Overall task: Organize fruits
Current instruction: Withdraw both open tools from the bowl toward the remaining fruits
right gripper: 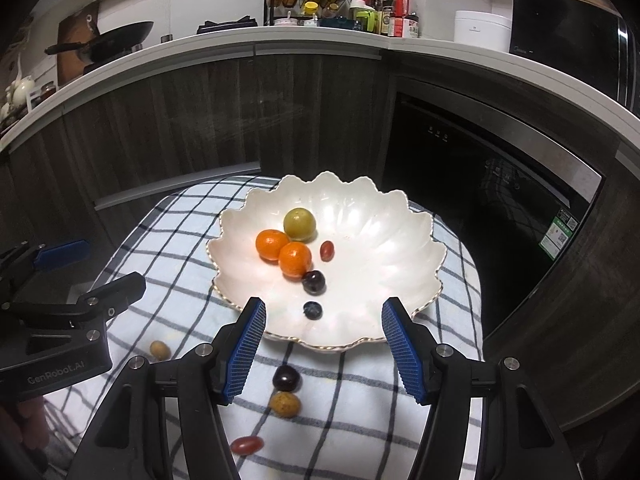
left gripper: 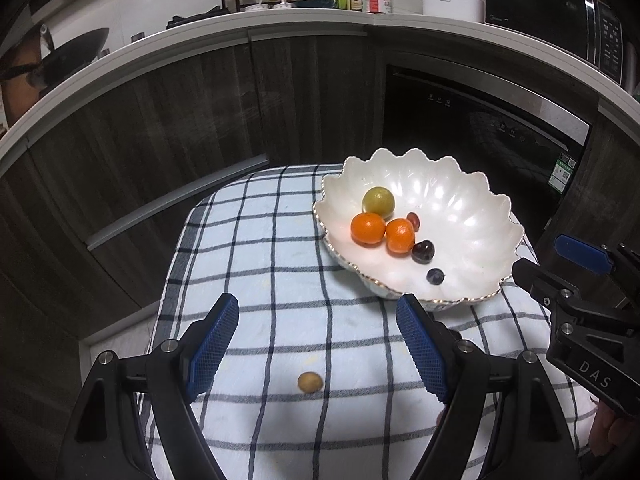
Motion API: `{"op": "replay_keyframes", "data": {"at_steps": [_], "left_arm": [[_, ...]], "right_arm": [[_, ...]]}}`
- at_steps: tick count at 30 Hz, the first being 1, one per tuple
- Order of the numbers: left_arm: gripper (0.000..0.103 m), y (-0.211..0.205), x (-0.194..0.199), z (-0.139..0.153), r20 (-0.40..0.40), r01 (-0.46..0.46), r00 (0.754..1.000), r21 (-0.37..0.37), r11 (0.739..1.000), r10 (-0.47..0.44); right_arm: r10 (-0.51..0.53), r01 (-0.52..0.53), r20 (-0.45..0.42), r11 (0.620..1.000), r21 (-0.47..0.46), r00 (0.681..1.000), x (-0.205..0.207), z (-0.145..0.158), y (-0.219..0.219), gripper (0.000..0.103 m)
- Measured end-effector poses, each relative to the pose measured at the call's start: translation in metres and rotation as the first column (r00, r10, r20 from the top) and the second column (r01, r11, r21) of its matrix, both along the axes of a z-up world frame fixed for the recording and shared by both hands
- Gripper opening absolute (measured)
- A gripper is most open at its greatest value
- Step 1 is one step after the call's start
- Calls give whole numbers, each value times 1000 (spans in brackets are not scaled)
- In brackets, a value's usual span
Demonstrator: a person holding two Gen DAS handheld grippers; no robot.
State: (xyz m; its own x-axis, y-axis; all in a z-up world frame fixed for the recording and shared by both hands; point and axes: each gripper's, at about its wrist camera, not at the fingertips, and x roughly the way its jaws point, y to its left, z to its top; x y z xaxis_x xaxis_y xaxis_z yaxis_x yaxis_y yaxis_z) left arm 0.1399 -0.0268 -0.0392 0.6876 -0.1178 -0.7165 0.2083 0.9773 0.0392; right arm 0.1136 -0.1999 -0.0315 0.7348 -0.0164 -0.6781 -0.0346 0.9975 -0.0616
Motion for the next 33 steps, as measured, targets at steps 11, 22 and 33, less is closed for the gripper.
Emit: {"op": "replay_keyframes", "data": {"at_steps": [11,22,33], "left_arm": [[81,16,-13,-11,-7,-32,999,0,999,32],[81,23,-17,-34,-41,-53,998,12,999,54],[78,22,-10,-55,-76,-56,995,21,998,57]], "right_arm": [[15,-15,-30,1000,7,999,-6,-12,12,62],[39,-38,-83,999,19,996,-9,-34,21,62],[40,-35,-145,999,35,989,-2,-57,20,62]]}}
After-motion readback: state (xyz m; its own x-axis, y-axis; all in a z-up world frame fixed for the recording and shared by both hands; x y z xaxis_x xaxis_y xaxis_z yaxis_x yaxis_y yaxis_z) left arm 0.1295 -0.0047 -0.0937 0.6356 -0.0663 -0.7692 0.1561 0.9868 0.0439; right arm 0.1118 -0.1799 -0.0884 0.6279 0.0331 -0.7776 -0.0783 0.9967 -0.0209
